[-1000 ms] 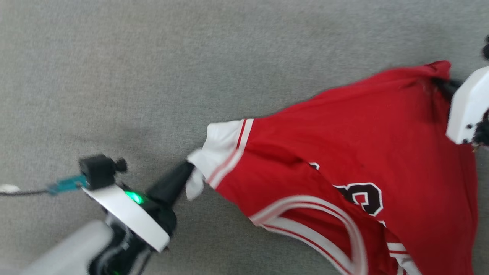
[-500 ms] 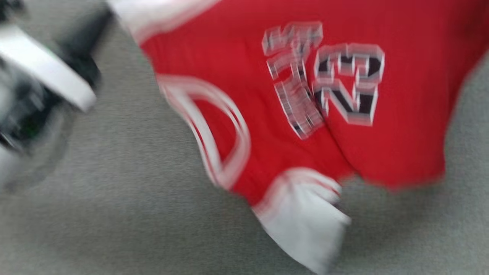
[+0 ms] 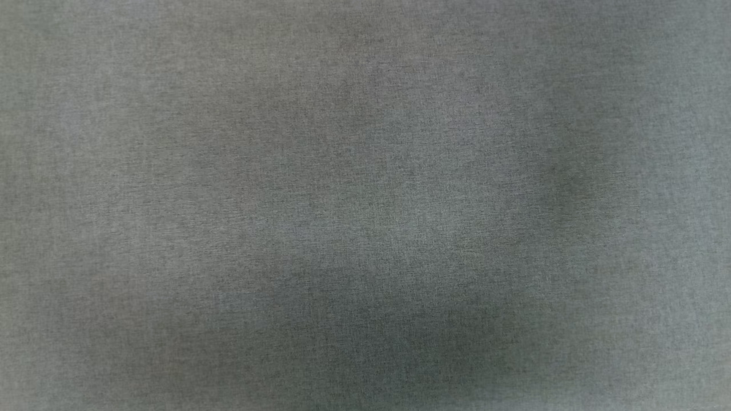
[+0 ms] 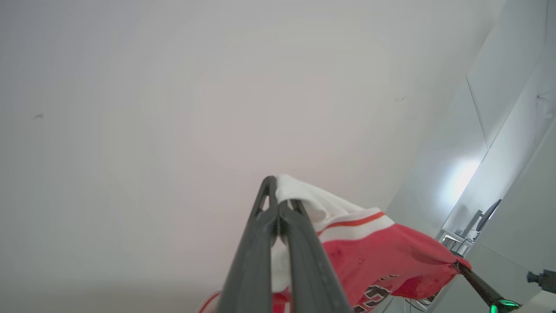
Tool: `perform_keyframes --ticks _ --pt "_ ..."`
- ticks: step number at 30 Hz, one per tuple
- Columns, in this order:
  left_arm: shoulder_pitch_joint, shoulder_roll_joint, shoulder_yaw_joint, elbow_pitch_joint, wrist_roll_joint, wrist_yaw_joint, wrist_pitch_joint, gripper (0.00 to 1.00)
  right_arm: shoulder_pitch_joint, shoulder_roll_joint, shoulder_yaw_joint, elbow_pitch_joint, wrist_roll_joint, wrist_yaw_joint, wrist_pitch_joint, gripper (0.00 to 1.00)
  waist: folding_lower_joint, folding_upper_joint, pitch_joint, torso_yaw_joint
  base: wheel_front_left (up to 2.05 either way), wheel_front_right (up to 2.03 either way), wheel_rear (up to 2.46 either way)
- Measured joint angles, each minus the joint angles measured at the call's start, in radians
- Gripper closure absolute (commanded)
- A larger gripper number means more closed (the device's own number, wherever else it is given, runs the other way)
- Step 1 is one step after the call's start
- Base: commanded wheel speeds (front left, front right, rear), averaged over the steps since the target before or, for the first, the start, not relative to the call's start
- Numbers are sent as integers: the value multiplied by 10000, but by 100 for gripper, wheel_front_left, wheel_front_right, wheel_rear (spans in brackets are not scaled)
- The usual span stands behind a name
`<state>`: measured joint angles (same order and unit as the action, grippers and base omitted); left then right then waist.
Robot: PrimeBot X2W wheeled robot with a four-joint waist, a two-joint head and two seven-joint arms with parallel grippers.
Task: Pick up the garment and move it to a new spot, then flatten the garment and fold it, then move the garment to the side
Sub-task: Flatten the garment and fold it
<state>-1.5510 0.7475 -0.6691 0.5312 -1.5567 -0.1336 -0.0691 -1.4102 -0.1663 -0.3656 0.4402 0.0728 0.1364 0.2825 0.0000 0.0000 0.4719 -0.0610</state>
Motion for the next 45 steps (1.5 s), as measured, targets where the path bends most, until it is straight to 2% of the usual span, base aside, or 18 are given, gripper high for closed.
perform_keyframes --ticks 2,6,10,14,21,28,29,33,39,41,45 --pt "40 -44 -73 -105 -157 2 307 100 -33 -23 -50 418 -54 -2 -107 100 0 0 -57 9 0 0 0" --pt "1727 184 -721 -1292 -205 12 736 100 887 -393 105 1162 107 -25 -163 100 0 0 -185 97 0 0 0" --pt "3847 391 -669 -2464 -800 13 359 100 2378 -587 477 1156 719 -25 -169 100 1 0 -308 179 0 0 0" --pt "6179 293 -447 -3467 -1189 15 -468 100 4296 -825 857 571 1467 -27 -136 100 0 0 -454 279 0 0 0" --pt "9861 44 42 -5173 -1127 15 -1574 100 8351 -1235 1187 -1958 2778 -29 385 100 0 0 -868 546 0 0 0" --pt "12833 -207 581 -6753 -575 15 -1868 100 12232 -884 217 -4982 3591 -29 1250 100 0 0 -1329 988 0 0 0" --pt "12833 -207 581 -6753 -575 15 -1868 100 12232 -884 217 -4982 3591 -29 1250 100 0 0 -1329 988 0 0 0" --pt "14153 -142 767 -7718 -303 15 -1906 100 13976 -362 -291 -6360 3854 -29 1802 100 0 0 -1492 1252 0 0 0" --pt "15617 474 872 -8932 19 17 -1908 100 16031 393 -984 -8107 4084 -44 2481 100 0 0 -1582 1497 0 0 0" --pt "15868 731 886 -9233 132 17 -1908 100 16387 560 -1112 -8581 4176 -46 2623 100 0 0 -1547 1502 0 0 0" --pt "15712 892 936 -9342 176 17 -1891 100 16259 692 -1026 -9003 4188 -48 2775 100 0 0 -1484 1384 0 0 0"
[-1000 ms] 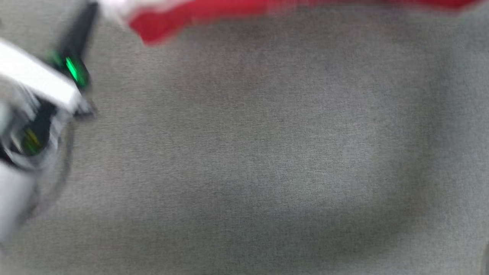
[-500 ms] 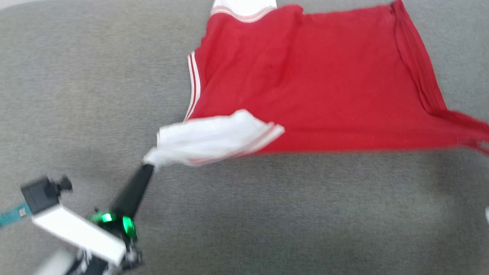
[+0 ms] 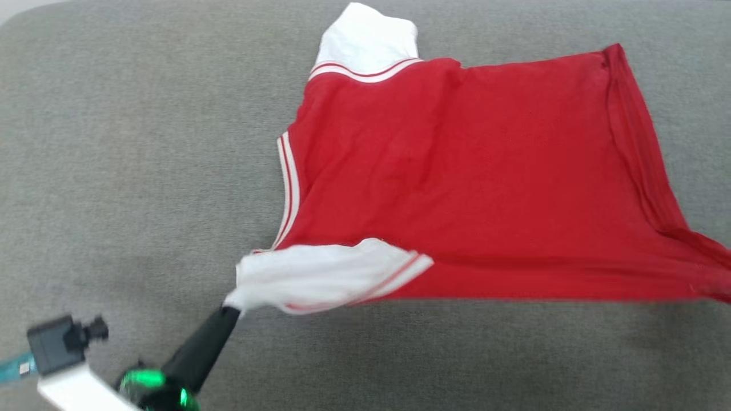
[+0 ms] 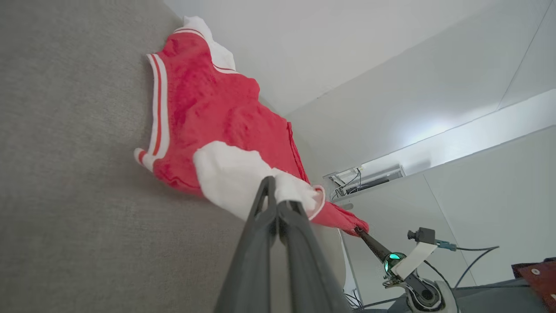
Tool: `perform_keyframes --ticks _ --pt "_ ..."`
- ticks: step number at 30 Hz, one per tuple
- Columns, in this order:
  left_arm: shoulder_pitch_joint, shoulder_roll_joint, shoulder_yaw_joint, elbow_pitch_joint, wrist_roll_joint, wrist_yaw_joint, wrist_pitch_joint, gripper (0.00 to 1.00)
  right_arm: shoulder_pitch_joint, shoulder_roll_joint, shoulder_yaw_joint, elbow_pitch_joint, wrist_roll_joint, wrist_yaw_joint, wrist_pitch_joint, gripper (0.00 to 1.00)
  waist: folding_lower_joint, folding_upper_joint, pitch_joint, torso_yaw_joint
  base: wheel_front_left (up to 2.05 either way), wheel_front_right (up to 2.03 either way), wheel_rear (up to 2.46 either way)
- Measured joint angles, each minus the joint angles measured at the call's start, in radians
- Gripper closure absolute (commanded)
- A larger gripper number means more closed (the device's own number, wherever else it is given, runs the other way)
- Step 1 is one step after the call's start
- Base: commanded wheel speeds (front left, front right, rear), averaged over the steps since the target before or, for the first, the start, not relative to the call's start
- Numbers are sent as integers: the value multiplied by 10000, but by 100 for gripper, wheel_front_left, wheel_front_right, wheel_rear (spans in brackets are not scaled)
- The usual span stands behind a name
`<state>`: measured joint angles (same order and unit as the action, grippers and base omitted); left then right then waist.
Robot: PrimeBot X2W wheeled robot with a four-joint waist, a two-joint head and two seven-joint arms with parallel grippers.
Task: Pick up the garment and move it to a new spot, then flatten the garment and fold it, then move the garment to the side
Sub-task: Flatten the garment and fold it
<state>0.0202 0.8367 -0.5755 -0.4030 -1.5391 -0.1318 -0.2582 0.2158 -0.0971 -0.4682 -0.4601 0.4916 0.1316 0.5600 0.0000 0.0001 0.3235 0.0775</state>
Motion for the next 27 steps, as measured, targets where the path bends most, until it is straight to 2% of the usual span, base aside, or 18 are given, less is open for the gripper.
perform_keyframes --ticks 5,12,18,27 --pt "-1558 -213 -46 387 -201 0 811 100 -1611 -153 700 650 -240 -8 215 100 0 0 40 -232 0 0 0" --pt "-3771 -696 215 1998 -819 0 2357 100 -4192 -669 1488 2828 -886 -8 514 100 0 0 292 -466 0 0 0" --pt "-4740 -1022 483 3586 -842 0 3407 100 -6041 -941 2330 4740 -1492 -8 447 100 0 0 720 -695 0 0 0" --pt "-5128 -1386 564 5058 -422 0 3825 100 -6926 -773 2736 6615 -1825 -8 -431 100 1 0 1271 -914 0 0 0"
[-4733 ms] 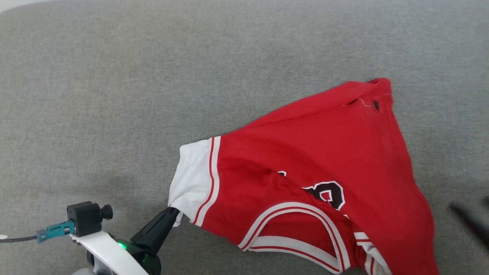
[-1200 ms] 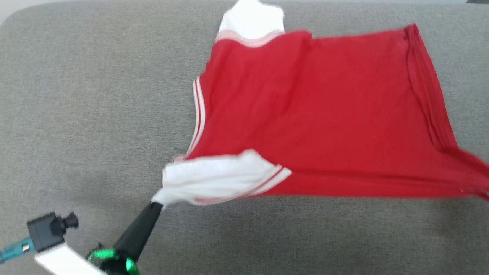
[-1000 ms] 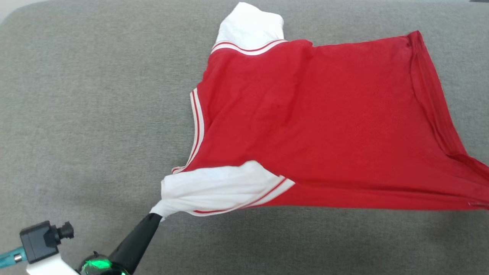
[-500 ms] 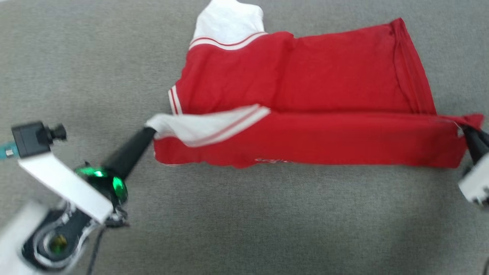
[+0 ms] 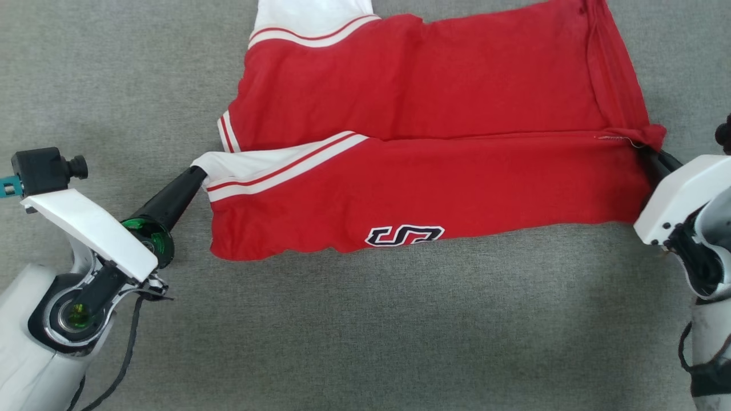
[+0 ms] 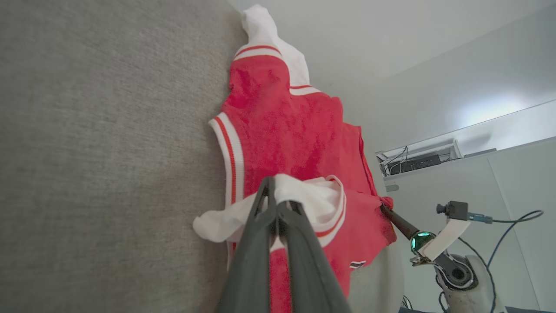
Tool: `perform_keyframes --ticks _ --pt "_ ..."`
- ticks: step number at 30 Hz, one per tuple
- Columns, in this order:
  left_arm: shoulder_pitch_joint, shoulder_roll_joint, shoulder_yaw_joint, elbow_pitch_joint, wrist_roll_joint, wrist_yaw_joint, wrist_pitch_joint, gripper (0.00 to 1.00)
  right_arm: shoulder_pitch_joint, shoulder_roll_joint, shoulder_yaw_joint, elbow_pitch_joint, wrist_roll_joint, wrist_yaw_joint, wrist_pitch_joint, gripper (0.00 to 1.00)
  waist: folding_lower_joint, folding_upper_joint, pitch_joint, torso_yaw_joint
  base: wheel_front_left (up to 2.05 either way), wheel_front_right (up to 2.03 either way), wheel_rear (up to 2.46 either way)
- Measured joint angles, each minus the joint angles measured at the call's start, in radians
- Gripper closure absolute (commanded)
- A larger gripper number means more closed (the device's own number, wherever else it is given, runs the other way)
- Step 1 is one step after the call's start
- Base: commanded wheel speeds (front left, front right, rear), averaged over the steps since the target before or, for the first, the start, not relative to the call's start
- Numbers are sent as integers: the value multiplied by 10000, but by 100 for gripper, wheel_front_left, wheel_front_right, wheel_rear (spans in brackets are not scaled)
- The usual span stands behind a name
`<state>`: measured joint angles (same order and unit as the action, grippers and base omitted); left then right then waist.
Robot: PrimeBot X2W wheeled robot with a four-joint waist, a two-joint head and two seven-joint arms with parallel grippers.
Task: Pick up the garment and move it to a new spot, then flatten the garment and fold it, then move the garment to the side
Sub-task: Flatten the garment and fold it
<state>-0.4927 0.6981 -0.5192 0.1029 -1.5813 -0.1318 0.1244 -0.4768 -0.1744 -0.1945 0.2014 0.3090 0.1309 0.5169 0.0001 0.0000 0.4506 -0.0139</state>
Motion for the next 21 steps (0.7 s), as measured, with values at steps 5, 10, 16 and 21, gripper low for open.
perform_keyframes --ticks 5,10,16,21 --pt "-175 65 -203 451 481 0 -144 62 -269 31 192 535 -46 0 -464 97 0 0 169 -90 0 0 0" --pt "-511 552 -899 360 1392 0 -587 0 -302 -71 460 742 -299 0 -1022 0 -1 0 18 -111 0 0 0" --pt "-985 2242 -2226 50 3156 0 -1335 0 188 -257 499 159 -6 0 -1315 0 -1 0 -464 -38 0 0 0" --pt "-1230 2976 -3237 -462 3262 0 -1294 0 869 -407 297 -504 174 0 -1386 0 0 0 -998 33 0 0 0"
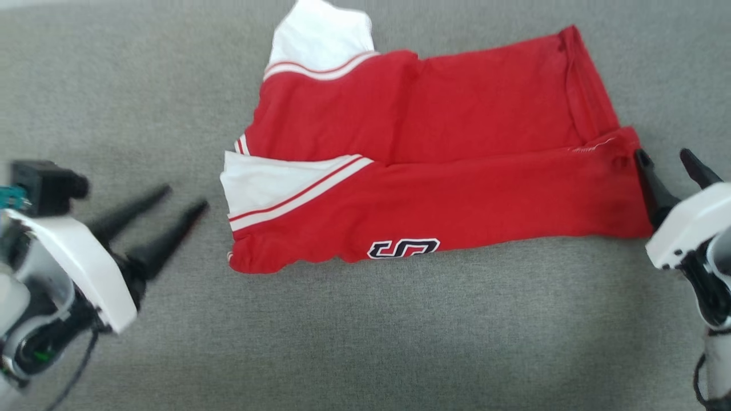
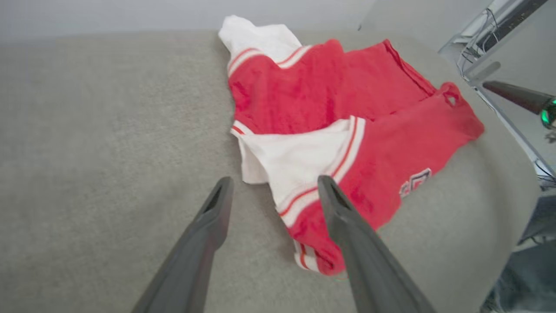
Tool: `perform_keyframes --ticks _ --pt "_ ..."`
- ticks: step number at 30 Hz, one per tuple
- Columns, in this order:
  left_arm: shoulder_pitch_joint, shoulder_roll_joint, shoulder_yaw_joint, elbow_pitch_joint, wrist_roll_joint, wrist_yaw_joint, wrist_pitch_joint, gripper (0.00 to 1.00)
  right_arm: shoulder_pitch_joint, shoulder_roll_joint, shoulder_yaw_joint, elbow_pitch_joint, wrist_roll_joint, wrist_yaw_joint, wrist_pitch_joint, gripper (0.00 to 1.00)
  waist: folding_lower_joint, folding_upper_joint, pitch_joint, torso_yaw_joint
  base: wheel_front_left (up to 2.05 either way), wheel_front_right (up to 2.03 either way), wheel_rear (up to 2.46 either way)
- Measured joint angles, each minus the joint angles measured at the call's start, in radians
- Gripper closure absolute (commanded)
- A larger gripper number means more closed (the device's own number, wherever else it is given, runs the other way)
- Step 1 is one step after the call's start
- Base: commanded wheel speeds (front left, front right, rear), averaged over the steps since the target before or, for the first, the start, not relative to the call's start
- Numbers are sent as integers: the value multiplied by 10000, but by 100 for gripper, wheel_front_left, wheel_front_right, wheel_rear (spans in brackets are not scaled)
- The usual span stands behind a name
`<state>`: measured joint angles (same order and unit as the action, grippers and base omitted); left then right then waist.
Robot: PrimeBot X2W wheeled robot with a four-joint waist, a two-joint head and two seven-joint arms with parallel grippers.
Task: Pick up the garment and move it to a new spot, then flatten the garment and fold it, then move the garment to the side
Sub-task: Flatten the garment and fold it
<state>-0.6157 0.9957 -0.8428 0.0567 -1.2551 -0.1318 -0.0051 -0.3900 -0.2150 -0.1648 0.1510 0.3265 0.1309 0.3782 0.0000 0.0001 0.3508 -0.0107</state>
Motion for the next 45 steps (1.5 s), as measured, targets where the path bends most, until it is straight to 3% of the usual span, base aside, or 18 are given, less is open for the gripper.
perform_keyframes --ticks 5,16,23,24,25,26,27,37,44,45 --pt "36 424 -1058 -675 -1480 0 2027 0 416 67 -4 -642 35 0 67 0 0 0 -416 -120 0 0 0" --pt "-375 -261 -1501 830 -2951 0 3647 0 517 437 65 -1229 61 0 81 0 0 0 160 -861 0 0 0" --pt "-641 -259 -1607 1469 -3471 -48 4757 0 512 614 203 -1241 61 0 -17 0 0 0 448 -1261 0 0 0" --pt "-660 -242 -1588 1492 -3561 -52 4851 43 511 610 209 -1227 63 0 -33 0 0 0 492 -1307 0 0 0" --pt "-671 -234 -1555 1492 -3591 -54 4924 71 511 604 213 -1208 73 0 -46 0 0 0 527 -1341 0 0 0" --pt "-677 -222 -1517 1490 -3645 -54 4976 91 510 583 249 -1193 82 0 -42 0 0 0 559 -1365 0 0 0" --pt "-676 -221 -1469 1498 -3705 -50 4993 100 508 539 318 -1172 98 0 4 0 0 1 585 -1380 0 0 0" --pt "-666 -497 -1210 1210 -3513 -13 4955 100 19 -662 1446 -892 257 0 2485 0 0 0 667 -1183 0 0 0" --pt "-787 -913 -1124 1200 -3331 -4 4905 100 -619 -811 1693 387 257 0 3952 0 0 0 712 -846 0 0 0" --pt "-807 -993 -1126 1216 -3269 -4 4903 100 -720 -819 1684 514 345 -2 4008 4 0 0 709 -789 0 0 0"
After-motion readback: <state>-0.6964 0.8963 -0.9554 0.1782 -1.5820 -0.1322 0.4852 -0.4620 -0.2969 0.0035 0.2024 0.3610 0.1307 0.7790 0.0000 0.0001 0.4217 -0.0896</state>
